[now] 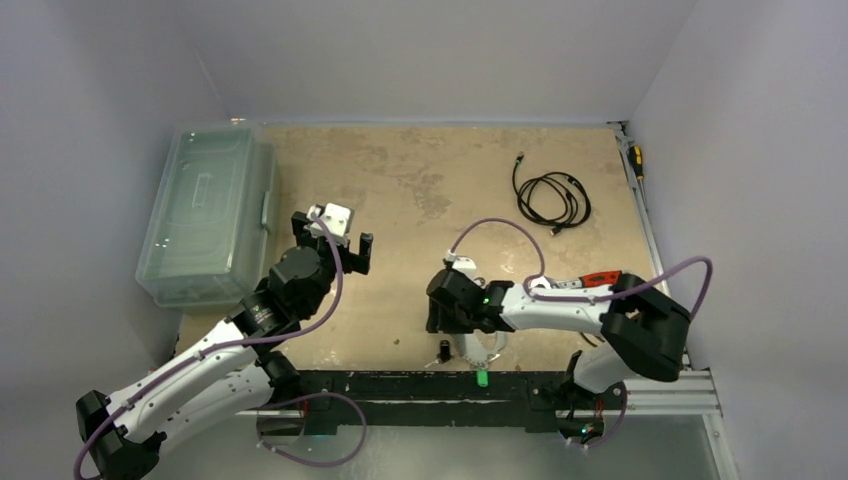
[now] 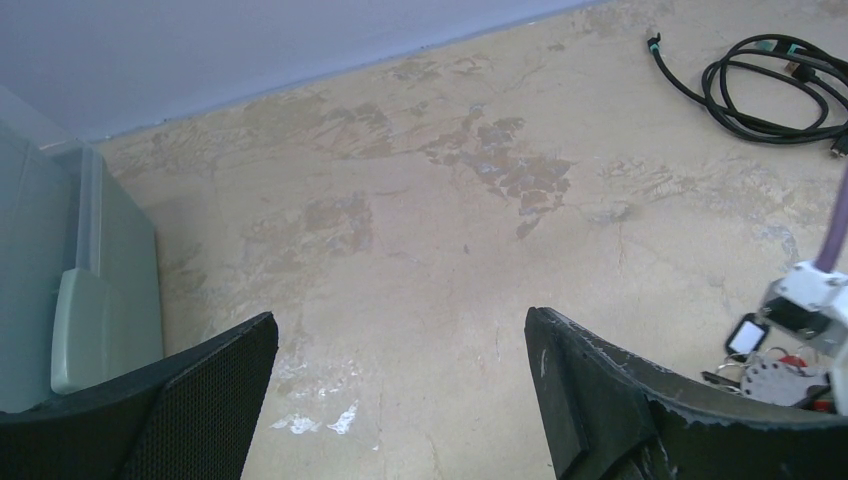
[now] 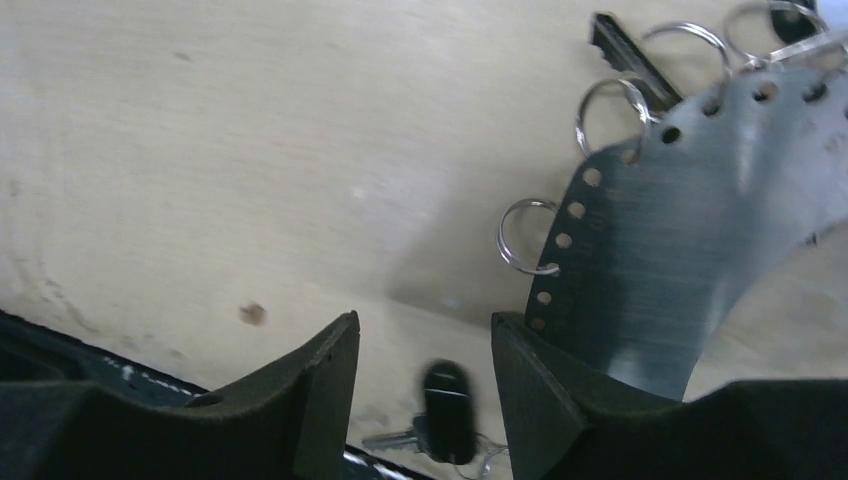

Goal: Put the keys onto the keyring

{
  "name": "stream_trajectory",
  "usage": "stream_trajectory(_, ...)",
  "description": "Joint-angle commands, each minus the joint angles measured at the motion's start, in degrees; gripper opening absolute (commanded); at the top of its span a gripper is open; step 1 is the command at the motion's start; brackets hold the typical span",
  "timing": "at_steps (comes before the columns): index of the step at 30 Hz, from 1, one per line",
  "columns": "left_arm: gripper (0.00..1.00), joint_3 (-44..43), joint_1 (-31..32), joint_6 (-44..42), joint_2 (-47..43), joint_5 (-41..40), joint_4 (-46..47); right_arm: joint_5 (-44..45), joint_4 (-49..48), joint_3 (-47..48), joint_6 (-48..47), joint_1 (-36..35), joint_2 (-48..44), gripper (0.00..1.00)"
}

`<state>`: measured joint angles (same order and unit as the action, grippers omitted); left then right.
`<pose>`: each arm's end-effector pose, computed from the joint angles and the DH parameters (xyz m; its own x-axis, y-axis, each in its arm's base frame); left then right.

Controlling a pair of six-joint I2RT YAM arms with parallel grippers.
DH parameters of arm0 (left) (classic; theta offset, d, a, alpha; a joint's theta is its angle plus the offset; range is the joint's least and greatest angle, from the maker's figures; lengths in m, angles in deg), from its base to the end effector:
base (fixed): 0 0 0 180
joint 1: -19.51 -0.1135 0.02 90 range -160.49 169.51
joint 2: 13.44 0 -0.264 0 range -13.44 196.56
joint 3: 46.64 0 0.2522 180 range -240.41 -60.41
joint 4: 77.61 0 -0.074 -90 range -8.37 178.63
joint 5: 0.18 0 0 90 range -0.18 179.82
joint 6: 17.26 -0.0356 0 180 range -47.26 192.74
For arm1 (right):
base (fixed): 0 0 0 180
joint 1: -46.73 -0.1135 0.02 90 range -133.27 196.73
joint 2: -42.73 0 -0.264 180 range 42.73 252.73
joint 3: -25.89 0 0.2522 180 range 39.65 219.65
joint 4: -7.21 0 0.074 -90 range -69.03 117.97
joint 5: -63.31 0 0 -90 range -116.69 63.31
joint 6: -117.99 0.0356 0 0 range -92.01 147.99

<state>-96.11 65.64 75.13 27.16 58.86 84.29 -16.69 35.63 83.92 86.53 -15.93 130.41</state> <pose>0.1323 -0.1112 0.3074 -0.1222 0.0755 -0.9896 0.2614 0.9643 0.0413 0.1369 0.2514 0.1600 -0.9137 0.0619 -0.4017 -0.1021 0.9217 0.3742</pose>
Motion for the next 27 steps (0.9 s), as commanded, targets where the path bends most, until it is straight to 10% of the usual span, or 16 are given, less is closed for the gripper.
stream_trajectory(1,0.93,-0.29,-0.50,0.14,0.37,-1.44,1.00,6.85,13.04,-4.68,3.99,1.02,-5.66,0.57)
stream_trajectory(17,0.99,-8.25,-1.83,8.41,15.14,13.72,-5.93,18.16,20.86,-9.67,12.47,10.69,-22.08,0.60)
stream_trajectory(27,0.99,-8.95,-1.92,7.66,17.60,18.01,-6.19,12.23,19.13,-13.47,5.60,12.99,-20.45,0.99)
